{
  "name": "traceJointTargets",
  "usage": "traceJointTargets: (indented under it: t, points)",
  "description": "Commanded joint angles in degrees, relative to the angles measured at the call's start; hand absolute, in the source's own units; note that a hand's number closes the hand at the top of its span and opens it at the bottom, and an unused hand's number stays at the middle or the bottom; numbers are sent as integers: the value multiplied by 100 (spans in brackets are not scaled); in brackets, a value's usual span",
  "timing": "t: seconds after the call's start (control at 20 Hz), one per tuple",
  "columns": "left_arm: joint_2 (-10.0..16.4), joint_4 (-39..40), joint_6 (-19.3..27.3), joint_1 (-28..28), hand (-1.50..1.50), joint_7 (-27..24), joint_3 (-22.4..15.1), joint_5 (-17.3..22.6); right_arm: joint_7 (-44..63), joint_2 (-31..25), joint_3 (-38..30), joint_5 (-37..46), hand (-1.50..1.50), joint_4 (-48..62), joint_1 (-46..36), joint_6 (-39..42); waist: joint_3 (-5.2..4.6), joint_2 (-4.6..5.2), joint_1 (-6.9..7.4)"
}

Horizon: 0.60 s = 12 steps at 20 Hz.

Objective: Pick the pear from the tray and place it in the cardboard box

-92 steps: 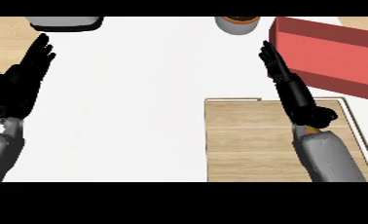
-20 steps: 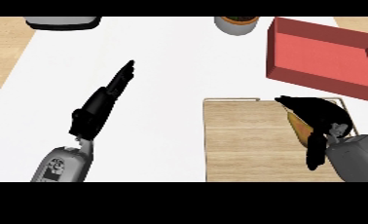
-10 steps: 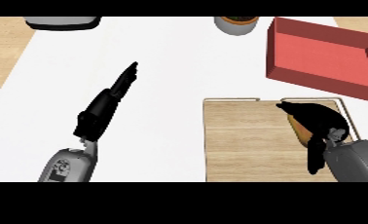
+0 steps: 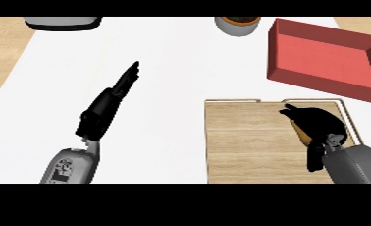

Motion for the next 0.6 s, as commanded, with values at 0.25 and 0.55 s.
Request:
traceJointTargets:
  t: [0.25,0.55]
  points:
    - [202,-176,-316,65,0,-10,365,205,-655,-94,213,563,150,370,256,-517,38,35,8]
    - [15,-524,-153,292,0,240,110,-50,-1145,20,33,956,150,1001,-63,-1765,42,38,58]
